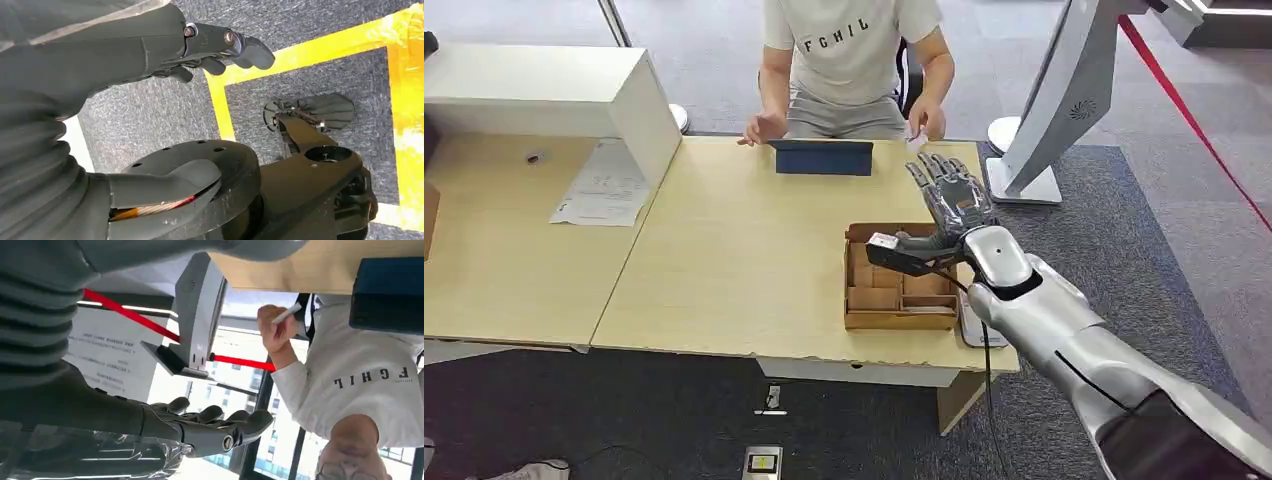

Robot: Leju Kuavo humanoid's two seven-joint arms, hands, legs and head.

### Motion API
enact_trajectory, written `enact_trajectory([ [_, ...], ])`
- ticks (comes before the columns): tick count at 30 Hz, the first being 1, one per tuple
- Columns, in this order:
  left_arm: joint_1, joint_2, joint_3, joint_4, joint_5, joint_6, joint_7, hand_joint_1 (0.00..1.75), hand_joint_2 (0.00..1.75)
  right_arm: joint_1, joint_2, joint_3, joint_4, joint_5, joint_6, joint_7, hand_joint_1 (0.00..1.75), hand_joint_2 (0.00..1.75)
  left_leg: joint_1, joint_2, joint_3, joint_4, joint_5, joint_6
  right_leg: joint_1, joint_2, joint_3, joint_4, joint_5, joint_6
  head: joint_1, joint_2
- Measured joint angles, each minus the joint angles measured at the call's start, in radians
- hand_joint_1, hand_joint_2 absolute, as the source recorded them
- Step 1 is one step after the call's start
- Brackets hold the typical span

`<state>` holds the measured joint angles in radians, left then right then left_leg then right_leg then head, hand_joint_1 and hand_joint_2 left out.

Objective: Pass the card to the sensor for recognition and then transmit it.

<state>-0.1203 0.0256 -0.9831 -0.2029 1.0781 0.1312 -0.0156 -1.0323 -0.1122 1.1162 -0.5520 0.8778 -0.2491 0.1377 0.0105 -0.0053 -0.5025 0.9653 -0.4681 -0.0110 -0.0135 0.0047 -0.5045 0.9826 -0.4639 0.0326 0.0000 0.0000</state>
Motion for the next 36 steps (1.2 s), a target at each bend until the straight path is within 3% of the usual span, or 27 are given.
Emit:
enact_trajectory([
  [14,0.005,0.001,-0.001,0.000,0.030,0.005,-0.007,0.00,1.75,0.126,-0.145,-0.060,-0.284,-0.082,-0.011,0.077,0.00,0.00,0.000,0.000,0.001,0.000,0.000,0.000,0.000,0.000,0.000,-0.001,0.000,0.000,0.000,0.000],
  [25,0.011,0.001,-0.001,0.000,0.060,0.022,-0.019,0.00,1.75,0.357,-0.298,-0.151,-0.622,-0.149,-0.076,0.135,0.00,0.00,0.000,0.000,0.000,0.000,0.000,0.000,0.000,0.000,0.000,-0.001,0.000,0.000,0.000,0.000],
  [26,0.012,0.001,-0.001,0.000,0.062,0.026,-0.019,0.00,1.75,0.380,-0.306,-0.158,-0.646,-0.150,-0.080,0.137,0.00,1.75,0.000,0.000,0.000,0.000,0.000,0.000,0.000,0.000,0.000,-0.001,0.000,0.000,0.000,0.000],
  [34,0.012,0.000,-0.001,0.000,0.069,0.039,-0.021,0.00,1.75,0.551,-0.332,-0.195,-0.789,-0.120,-0.103,0.138,0.00,1.75,0.000,0.000,0.000,0.000,0.000,0.000,0.000,0.000,0.000,-0.001,0.000,0.000,0.000,0.000],
  [35,0.012,0.000,-0.001,0.000,0.072,0.039,-0.021,0.00,1.75,0.569,-0.331,-0.202,-0.803,-0.113,-0.103,0.132,0.00,0.00,0.000,0.000,0.000,0.000,0.000,0.000,0.000,0.000,0.000,-0.001,0.000,0.000,0.000,0.000],
  [36,0.012,0.000,-0.001,0.000,0.075,0.039,-0.022,0.00,1.75,0.584,-0.329,-0.206,-0.813,-0.107,-0.102,0.125,0.00,0.00,0.000,0.000,0.000,0.000,0.000,0.000,0.000,0.000,0.000,-0.001,0.000,0.000,0.000,0.000],
])
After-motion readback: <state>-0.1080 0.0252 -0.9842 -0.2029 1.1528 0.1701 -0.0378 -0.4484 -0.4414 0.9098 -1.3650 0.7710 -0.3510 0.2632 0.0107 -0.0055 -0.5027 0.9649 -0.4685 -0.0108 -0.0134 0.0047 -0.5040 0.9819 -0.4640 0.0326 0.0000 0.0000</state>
